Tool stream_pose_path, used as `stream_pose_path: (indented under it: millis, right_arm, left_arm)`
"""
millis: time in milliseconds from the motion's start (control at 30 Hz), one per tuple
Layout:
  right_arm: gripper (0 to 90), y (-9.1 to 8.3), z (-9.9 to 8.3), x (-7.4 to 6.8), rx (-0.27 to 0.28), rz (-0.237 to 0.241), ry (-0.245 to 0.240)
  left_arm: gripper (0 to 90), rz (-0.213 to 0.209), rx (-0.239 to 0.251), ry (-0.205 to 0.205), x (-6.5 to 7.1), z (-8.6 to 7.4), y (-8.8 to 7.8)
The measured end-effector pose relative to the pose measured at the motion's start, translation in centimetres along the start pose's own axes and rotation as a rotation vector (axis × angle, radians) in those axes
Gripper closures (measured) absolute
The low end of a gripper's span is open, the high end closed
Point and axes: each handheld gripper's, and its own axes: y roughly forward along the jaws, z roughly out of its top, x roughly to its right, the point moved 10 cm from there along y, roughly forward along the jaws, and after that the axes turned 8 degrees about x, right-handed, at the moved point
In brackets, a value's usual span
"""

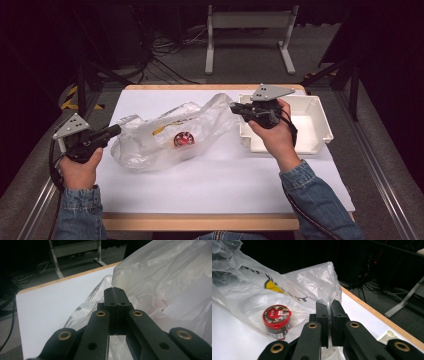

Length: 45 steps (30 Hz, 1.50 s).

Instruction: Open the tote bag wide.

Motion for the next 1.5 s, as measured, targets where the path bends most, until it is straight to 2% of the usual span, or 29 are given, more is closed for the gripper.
stream_pose_path:
  millis: [33,100,167,467,567,600,767,933,1000,1033,1067,1167,1200,1300,1367,1500]
  right_arm:
    - [87.1,0.0,0.0,0.0,0.000,0.000,0.000]
    - [87.7,1.2,-0.6,0.4,-0.018,-0.001,0.015]
    - [87.9,2.1,-1.1,0.7,-0.035,-0.004,0.024]
    - [88.4,5.9,-4.0,2.5,-0.150,-0.041,0.054]
    - [88.5,6.5,-4.6,2.8,-0.174,-0.048,0.056]
    - [88.8,6.9,-5.4,3.1,-0.210,-0.054,0.051]
    - [89.1,7.6,-6.4,3.5,-0.262,-0.062,0.037]
    - [89.0,8.4,-7.3,4.0,-0.295,-0.060,0.052]
    - [87.5,8.4,-7.4,3.8,-0.296,-0.053,0.057]
    - [83.0,8.4,-7.4,3.6,-0.292,-0.040,0.064]
    - [76.1,8.2,-7.3,3.1,-0.292,-0.004,0.074]
    - [61.3,7.3,-6.5,2.3,-0.272,0.026,0.060]
    - [61.3,7.3,-6.5,2.3,-0.272,0.026,0.060]
    - [48.4,5.8,-5.4,1.5,-0.238,0.062,0.064]
    - [44.9,4.6,-4.6,1.1,-0.205,0.072,0.070]
    - [44.7,2.2,-2.9,0.8,-0.144,0.094,0.091]
  left_arm:
    - [90.0,0.000,0.000,0.000,0.0,0.0,0.0]
    - [90.0,0.022,-0.023,0.013,-0.4,-0.6,0.5]
    - [90.0,0.021,-0.031,-0.004,-0.5,-1.0,0.9]
    - [90.0,0.057,-0.112,-0.021,-1.8,-3.5,2.9]
    - [90.0,0.070,-0.139,-0.020,-2.2,-4.1,3.3]
    - [90.0,0.068,-0.164,-0.021,-2.5,-4.8,3.7]
    - [90.0,0.072,-0.197,-0.019,-2.7,-5.6,4.6]
    - [90.0,0.087,-0.233,-0.030,-3.1,-6.6,5.1]
    - [90.0,0.094,-0.237,-0.032,-3.3,-6.7,5.1]
    - [90.0,0.094,-0.240,-0.035,-3.4,-6.8,5.1]
    - [90.0,0.095,-0.243,-0.035,-3.4,-6.9,5.1]
    - [90.0,0.098,-0.239,-0.037,-3.4,-6.8,5.1]
    - [90.0,0.098,-0.239,-0.037,-3.4,-6.8,5.1]
    - [90.0,0.099,-0.246,-0.039,-3.4,-7.0,5.2]
    - [90.0,0.101,-0.248,-0.040,-3.4,-7.0,5.2]
    - [90.0,0.101,-0.232,-0.040,-3.3,-6.7,4.9]
